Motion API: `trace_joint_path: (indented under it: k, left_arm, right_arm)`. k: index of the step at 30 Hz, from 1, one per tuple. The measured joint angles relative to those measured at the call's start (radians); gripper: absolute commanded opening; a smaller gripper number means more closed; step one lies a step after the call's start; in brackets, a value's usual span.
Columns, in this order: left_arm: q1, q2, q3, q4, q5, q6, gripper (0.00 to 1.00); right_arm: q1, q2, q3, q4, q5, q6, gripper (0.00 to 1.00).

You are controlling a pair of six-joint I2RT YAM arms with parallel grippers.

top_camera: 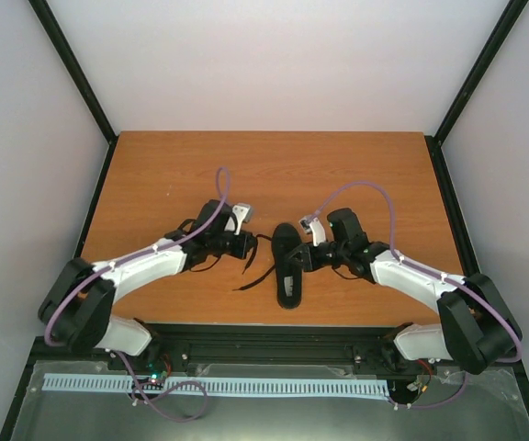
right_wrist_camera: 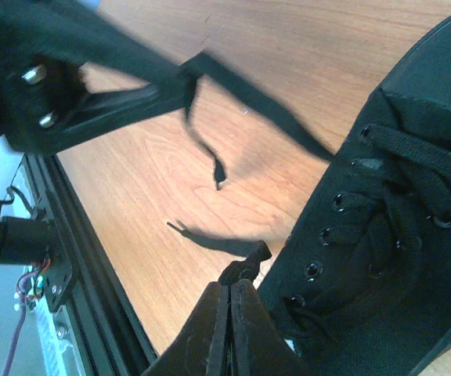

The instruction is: Tie the shoes

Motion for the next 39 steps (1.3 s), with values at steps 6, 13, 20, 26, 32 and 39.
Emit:
trace_joint_path:
  k: [6, 13, 20, 26, 32, 39]
  left_arm:
    - [-0.011, -0.193, 0.000, -0.299, 0.019, -0.040, 0.01]
    - [-0.130, -0.323, 0.002, -0.449, 0.171, -0.180, 0.01]
    - [-0.327, -0.193, 0.076, -0.342, 0.206, -0.316, 0.01]
    - [-0.411, -0.033, 0.158, -0.201, 0.185, -0.362, 0.28]
    - [-0.423, 0.008, 0.157, -0.179, 0.139, -0.369, 0.53]
    - [-0.378, -0.117, 0.126, -0.233, 0.026, -0.299, 0.55]
  right_arm:
    - [0.000, 0.009, 0.034, -0.031, 0.047, 0.032, 0.03]
    - [0.000, 0.054, 0.059, -0.031, 0.064, 0.050, 0.03]
    - [0.000, 0.077, 0.068, -0.025, 0.064, 0.063, 0.03]
    - [0.000, 0.077, 0.071, -0.016, 0.067, 0.076, 0.03]
    - [0.000, 0.077, 0.071, -0.014, 0.069, 0.083, 0.03]
    - [0.000, 0.077, 0.070, -0.004, 0.066, 0.082, 0.03]
